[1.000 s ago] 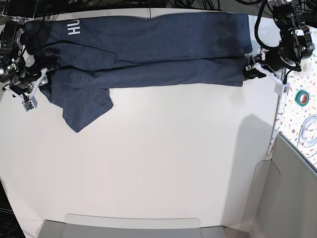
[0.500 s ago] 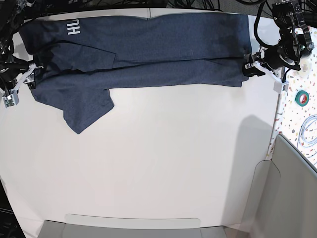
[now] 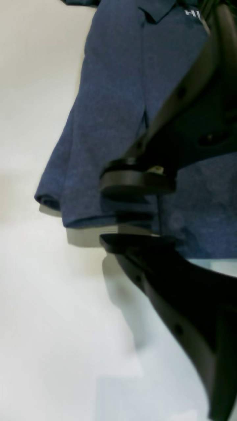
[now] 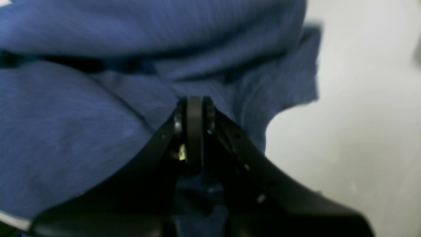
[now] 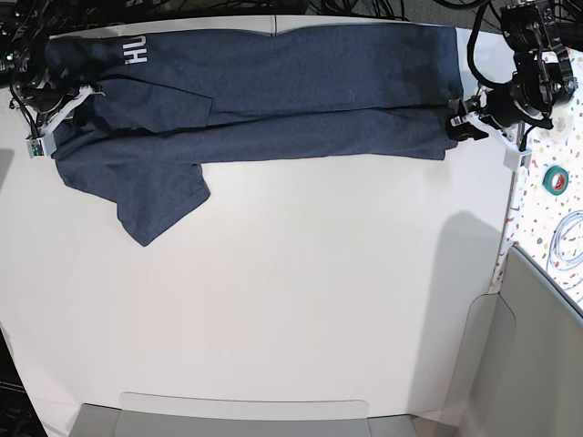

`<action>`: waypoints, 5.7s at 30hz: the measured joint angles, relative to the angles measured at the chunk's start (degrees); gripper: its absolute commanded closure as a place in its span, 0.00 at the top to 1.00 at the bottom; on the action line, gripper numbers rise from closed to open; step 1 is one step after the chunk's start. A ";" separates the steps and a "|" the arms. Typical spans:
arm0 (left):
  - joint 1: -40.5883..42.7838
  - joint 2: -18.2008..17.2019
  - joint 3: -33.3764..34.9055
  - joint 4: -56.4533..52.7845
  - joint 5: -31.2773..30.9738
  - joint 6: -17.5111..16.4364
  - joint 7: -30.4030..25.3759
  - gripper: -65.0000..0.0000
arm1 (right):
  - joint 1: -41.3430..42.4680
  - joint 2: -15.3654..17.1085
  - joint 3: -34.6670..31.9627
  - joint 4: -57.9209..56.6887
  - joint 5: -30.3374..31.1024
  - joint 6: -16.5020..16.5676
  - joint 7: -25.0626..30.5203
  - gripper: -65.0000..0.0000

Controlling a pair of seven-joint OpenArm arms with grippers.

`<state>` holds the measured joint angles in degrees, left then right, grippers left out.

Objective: Layout the t-shirt on the table in an organized manner, then fold the t-shirt properly
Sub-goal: 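Release the folded edge with the right gripper and lift it away, then grasp the sleeve end near the right gripper, then fold the held sleeve with the right gripper onto the shirt body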

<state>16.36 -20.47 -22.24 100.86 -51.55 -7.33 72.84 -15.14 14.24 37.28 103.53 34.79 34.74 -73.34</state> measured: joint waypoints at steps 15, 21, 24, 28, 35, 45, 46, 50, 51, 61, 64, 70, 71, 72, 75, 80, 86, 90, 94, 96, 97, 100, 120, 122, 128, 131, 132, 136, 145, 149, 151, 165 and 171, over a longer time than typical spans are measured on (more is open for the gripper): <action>0.90 0.46 0.00 -0.92 -0.09 -0.02 -1.03 0.31 | 1.81 8.02 0.42 -9.53 0.11 0.00 3.08 0.00; 0.63 0.28 -0.02 -5.14 -0.44 -0.20 -1.73 0.31 | 2.03 9.64 0.04 -9.53 -5.09 -0.13 3.54 0.00; 0.61 0.42 -0.02 -5.42 -0.28 -0.20 -2.93 0.31 | 2.97 9.22 0.61 -9.49 -12.50 -0.11 3.45 0.00; 0.92 0.44 -0.02 -5.42 -0.33 -0.20 -3.23 0.31 | 4.57 8.94 6.38 -4.79 -13.49 -0.15 7.54 0.00; 0.92 0.42 -0.02 -5.44 -0.42 -0.20 -3.48 0.31 | 18.23 9.07 6.32 -4.35 -7.15 -0.04 -0.85 0.28; 0.74 0.44 -0.02 -5.46 -0.26 -0.20 -3.65 0.31 | 34.10 8.48 -11.43 -30.62 2.21 4.74 -1.49 0.37; 0.74 0.46 -0.02 -5.46 -0.28 -0.17 -3.65 0.31 | 34.56 8.63 -12.24 -32.35 2.71 4.74 -1.64 0.37; 0.72 0.44 -0.02 -5.49 -0.31 -0.17 -3.65 0.31 | 35.17 7.54 -14.78 -35.76 4.04 4.72 0.31 0.37; 0.72 0.44 -0.02 -5.49 -0.26 -0.17 -3.65 0.31 | 35.23 7.19 -15.85 -36.35 4.02 4.74 0.92 0.37; 0.59 0.48 -0.02 -5.46 -0.26 -0.17 -3.65 0.31 | 35.34 4.15 -20.92 -38.58 4.07 4.74 2.62 0.27; 0.59 0.48 -0.02 -5.49 -0.28 -0.17 -3.63 0.31 | 35.32 4.11 -20.92 -38.53 3.98 4.72 2.54 0.00; 0.59 0.50 -0.02 -5.49 -0.26 -0.17 -3.63 0.31 | 32.98 3.98 -20.83 -28.55 4.07 4.70 2.36 0.00; 0.61 0.48 -0.02 -5.49 -0.26 -0.17 -3.63 0.31 | 31.58 3.93 -20.57 -24.24 4.28 4.70 2.49 0.00; 0.59 0.48 -0.02 -5.49 -0.28 -0.15 -3.63 0.31 | 30.14 4.00 -20.46 -20.00 4.37 4.72 2.49 0.00; 0.55 0.66 -0.04 -5.53 -0.26 -0.15 -3.67 0.31 | 23.98 4.20 -20.48 -6.80 4.20 4.83 2.45 0.00; 0.55 0.66 -0.04 -5.57 -0.31 -0.20 -3.63 0.31 | 12.98 3.67 -21.00 10.84 4.61 4.92 2.43 0.00; 0.46 0.61 -0.04 -5.60 -0.26 -0.15 -3.63 0.31 | 2.73 5.81 -20.92 13.42 5.51 4.96 2.10 0.00; 0.35 0.46 -0.07 -7.02 -1.31 -0.22 -3.89 0.31 | -2.23 6.71 -20.90 13.46 5.86 4.96 2.25 0.00; 0.28 0.44 -0.13 -7.23 -1.46 -0.22 -3.91 0.31 | -5.57 7.50 -21.03 13.46 6.64 4.96 2.40 0.00; 0.28 0.44 0.52 -7.26 -1.40 -0.22 -4.13 0.31 | -6.54 8.20 -21.33 13.46 10.29 4.96 2.21 0.00; 0.28 0.39 0.83 -7.41 -1.42 -0.24 -4.15 0.31 | -6.64 8.98 -22.53 13.46 11.30 4.94 2.27 0.00; -0.31 0.28 1.14 -7.65 -1.62 -0.37 -4.28 0.31 | -5.73 11.69 -28.00 13.46 15.61 4.96 2.27 0.00; -1.92 0.66 1.18 -12.00 -3.48 -1.09 -7.08 0.31 | -3.43 19.52 -45.24 13.46 16.13 4.96 2.40 0.00; -1.92 0.81 1.18 -12.00 -3.50 -1.09 -7.37 0.31 | -3.80 19.52 -45.27 13.49 16.15 4.94 2.71 0.00; -1.92 0.79 1.18 -12.00 -3.34 -1.09 -7.45 0.31 | -5.38 19.93 -45.31 13.46 9.84 4.94 2.56 0.08; -1.92 0.79 1.18 -12.00 -3.34 -1.09 -7.50 0.31 | -5.99 20.02 -45.29 13.46 9.18 4.96 2.47 0.22; -1.92 0.81 1.18 -12.00 -3.32 -1.09 -7.52 0.31 | -5.99 20.00 -45.20 13.46 9.05 4.96 2.45 0.26; -1.92 0.79 1.18 -12.00 -3.32 -1.09 -7.48 0.31 | -5.79 20.00 -44.70 13.46 9.14 4.94 2.51 0.38; -1.75 0.81 1.18 -12.00 -3.37 -1.14 -7.56 0.31 | -1.14 16.35 -40.24 13.53 19.98 4.94 2.67 0.39; -1.75 0.81 1.18 -12.00 -3.26 -1.09 -7.61 0.31 | 1.86 12.41 -30.14 13.51 25.77 4.96 2.47 0.36; -1.75 0.83 1.18 -12.00 -3.34 -1.11 -7.58 0.31 | 2.32 9.88 -25.44 13.51 25.94 4.94 2.86 0.23; -1.75 0.74 2.47 -12.07 -3.41 -1.07 -8.07 0.31 | -5.55 -5.07 -13.55 12.35 0.66 -7.15 2.62 0.00; -1.77 0.79 3.76 -12.00 -3.30 -1.11 -8.28 0.31 | -9.35 -5.49 -2.56 12.33 -1.99 -7.17 2.54 0.00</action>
<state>14.59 -19.68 -18.48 88.86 -54.85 -8.45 64.55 -24.49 8.75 34.72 115.85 32.80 27.57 -70.81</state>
